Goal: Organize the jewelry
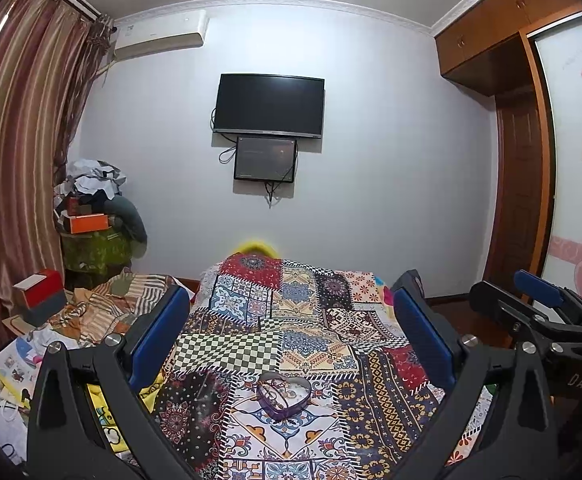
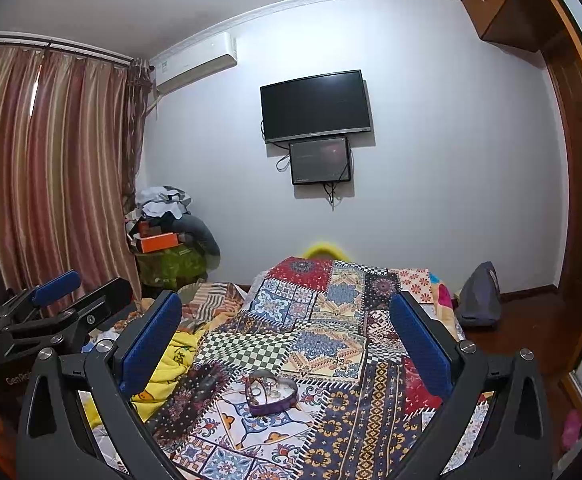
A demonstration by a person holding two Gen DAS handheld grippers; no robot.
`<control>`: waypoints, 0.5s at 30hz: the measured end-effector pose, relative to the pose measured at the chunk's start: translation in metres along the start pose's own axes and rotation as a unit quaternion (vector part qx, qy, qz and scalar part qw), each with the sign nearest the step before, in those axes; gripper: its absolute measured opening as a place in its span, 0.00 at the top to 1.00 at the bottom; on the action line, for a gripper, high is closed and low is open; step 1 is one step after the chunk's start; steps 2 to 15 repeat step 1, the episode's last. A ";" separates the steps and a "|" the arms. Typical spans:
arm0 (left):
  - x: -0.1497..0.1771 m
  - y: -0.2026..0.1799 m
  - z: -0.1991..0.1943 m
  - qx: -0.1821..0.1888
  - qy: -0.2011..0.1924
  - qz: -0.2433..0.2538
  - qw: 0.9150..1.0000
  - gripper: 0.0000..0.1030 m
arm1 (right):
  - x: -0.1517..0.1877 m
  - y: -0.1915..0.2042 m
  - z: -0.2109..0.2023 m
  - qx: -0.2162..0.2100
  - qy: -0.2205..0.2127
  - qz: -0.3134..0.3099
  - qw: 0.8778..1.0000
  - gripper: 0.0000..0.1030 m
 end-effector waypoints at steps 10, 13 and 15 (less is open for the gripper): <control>0.000 0.000 0.000 0.000 0.000 0.000 1.000 0.01 | 0.000 0.000 0.000 0.001 0.000 -0.001 1.000 0.00; 0.000 0.000 0.000 0.000 0.000 0.000 1.000 0.01 | 0.000 0.000 0.000 0.001 0.000 -0.001 1.000 0.00; 0.000 0.000 0.000 0.000 0.000 0.000 1.000 0.01 | 0.000 0.000 0.000 0.001 0.000 -0.001 1.000 0.00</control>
Point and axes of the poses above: each gripper's, at about its wrist camera, not at the fingertips, and z roughly the way its jaws point, y to its left, x to its underside, the point moved 6 cm from there along z, roughly the way its jaws point, and after that the axes turned 7 degrees about -y, right-handed, at the moved point
